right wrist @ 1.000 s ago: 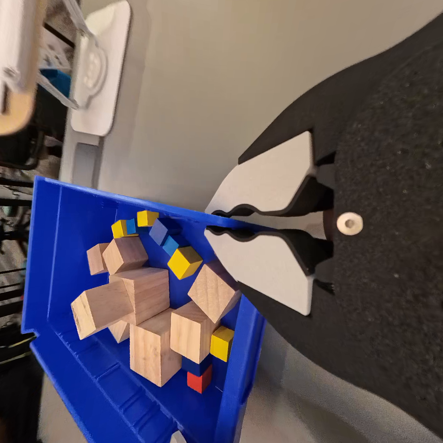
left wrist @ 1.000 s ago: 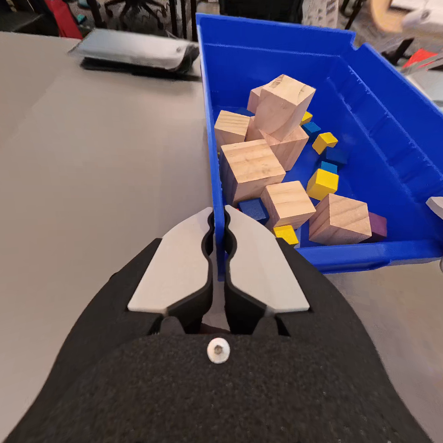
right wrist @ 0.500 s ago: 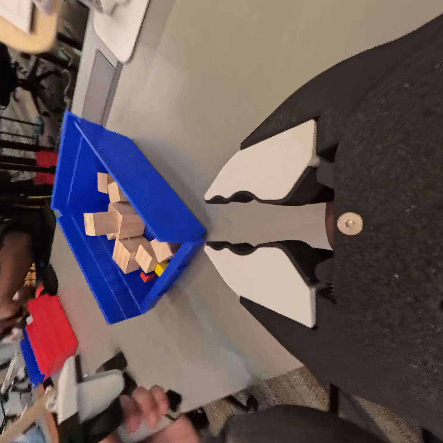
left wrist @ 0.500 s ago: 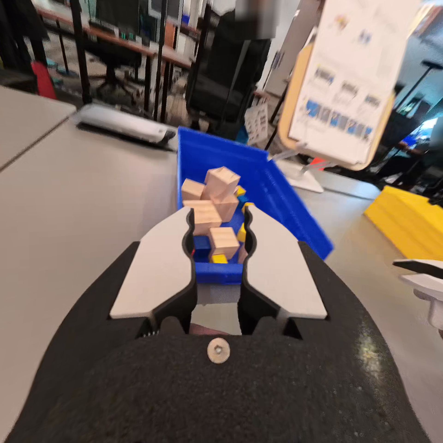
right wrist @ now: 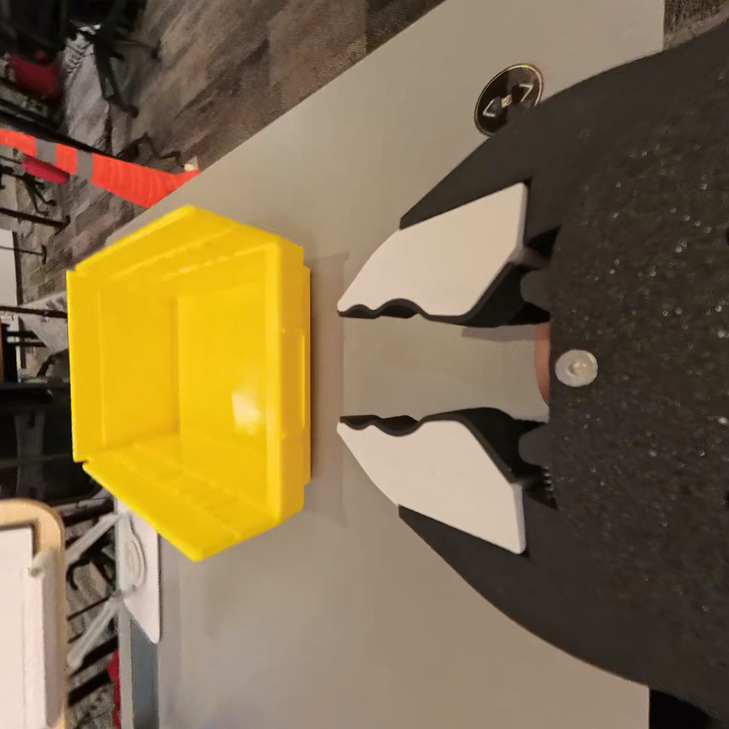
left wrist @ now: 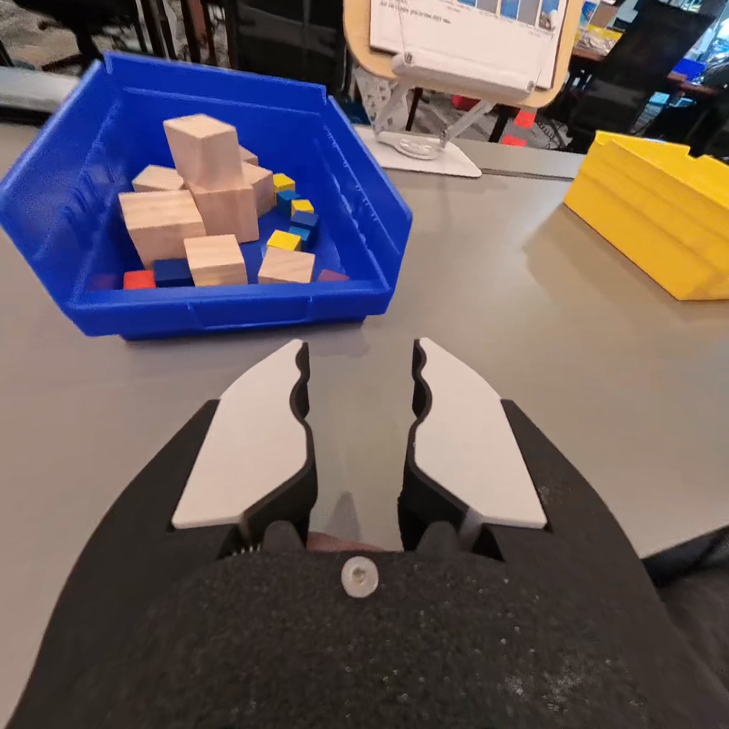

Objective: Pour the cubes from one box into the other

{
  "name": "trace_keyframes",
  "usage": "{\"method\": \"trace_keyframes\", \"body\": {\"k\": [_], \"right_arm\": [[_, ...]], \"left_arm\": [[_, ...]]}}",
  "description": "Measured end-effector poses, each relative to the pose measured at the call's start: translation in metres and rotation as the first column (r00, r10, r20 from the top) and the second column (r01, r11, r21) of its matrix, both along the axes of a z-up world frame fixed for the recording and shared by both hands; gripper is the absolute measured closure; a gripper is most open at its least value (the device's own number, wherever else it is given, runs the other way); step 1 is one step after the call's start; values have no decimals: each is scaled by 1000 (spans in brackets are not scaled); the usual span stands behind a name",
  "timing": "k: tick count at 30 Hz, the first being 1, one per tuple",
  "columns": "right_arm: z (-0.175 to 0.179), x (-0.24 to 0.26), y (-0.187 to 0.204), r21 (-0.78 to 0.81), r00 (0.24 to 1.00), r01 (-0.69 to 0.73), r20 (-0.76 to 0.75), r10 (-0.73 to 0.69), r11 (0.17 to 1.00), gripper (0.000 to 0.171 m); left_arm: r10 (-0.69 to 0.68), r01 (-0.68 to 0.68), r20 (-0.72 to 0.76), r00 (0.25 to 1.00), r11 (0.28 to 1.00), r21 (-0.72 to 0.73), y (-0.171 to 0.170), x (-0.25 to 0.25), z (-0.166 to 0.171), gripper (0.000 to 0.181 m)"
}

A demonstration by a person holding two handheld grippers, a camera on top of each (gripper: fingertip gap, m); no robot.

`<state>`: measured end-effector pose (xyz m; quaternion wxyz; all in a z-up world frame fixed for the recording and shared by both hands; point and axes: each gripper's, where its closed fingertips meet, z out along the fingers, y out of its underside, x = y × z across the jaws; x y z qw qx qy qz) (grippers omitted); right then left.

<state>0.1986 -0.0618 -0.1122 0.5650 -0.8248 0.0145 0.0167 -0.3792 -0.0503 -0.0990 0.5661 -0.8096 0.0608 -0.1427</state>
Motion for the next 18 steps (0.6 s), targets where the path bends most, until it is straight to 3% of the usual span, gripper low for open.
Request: {"method": "trace_keyframes", "body": {"k": [3, 9, 18], "right_arm": [[6, 1, -1, 28, 999, 1, -50, 0, 1000, 124], [2, -10, -1, 26, 999, -32, 23, 32, 999, 124], [-2, -14, 6, 15, 998, -44, -50, 45, 999, 125]], "left_arm": [[47, -46, -44, 998, 998, 37, 6, -7, 2, 132], [146, -146, -67, 987, 989, 10, 7, -25, -4, 132], [143, -143, -61, 988, 990, -7, 1, -27, -8, 134]]}}
